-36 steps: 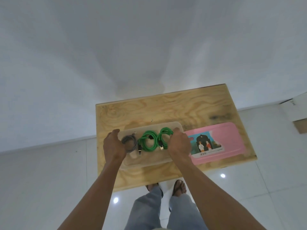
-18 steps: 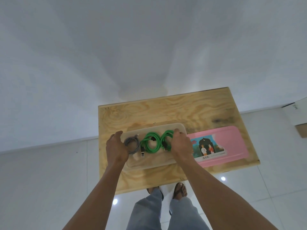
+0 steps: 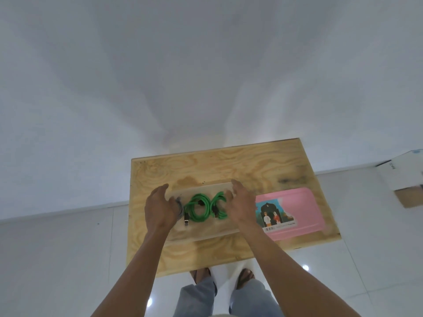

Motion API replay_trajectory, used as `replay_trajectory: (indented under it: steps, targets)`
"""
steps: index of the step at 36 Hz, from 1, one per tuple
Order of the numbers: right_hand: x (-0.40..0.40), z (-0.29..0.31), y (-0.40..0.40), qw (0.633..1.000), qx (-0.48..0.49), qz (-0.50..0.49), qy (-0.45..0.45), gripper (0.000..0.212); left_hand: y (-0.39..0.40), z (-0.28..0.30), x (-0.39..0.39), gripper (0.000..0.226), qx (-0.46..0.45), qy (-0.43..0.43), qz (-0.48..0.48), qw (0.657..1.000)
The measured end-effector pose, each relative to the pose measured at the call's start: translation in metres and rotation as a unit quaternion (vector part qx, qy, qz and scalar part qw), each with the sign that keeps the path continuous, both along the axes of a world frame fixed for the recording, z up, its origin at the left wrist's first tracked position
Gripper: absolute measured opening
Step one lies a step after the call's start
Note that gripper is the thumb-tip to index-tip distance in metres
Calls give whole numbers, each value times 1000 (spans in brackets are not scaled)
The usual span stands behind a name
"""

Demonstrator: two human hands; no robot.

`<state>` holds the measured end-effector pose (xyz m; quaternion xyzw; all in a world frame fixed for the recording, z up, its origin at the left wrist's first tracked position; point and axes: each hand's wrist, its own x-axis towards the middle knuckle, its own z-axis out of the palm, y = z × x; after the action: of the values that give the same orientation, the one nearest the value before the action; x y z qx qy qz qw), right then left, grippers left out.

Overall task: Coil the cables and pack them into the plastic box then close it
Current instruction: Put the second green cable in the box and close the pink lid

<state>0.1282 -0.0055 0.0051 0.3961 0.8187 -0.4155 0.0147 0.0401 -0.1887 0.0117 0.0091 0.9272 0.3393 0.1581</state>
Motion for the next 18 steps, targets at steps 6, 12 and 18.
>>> replay_trajectory:
  steps: [6, 12, 18]
  targets:
    - [16, 15, 31, 994, -54, -45, 77, 47, 41, 18, 12, 45, 26, 34, -21, 999]
    - [44, 22, 91, 990, -45, -77, 108, 43, 105, 31, 41, 41, 55, 56, -39, 996]
    - [89, 16, 168, 990, -43, -104, 88, 41, 186, 36, 90, 39, 73, 63, -45, 994]
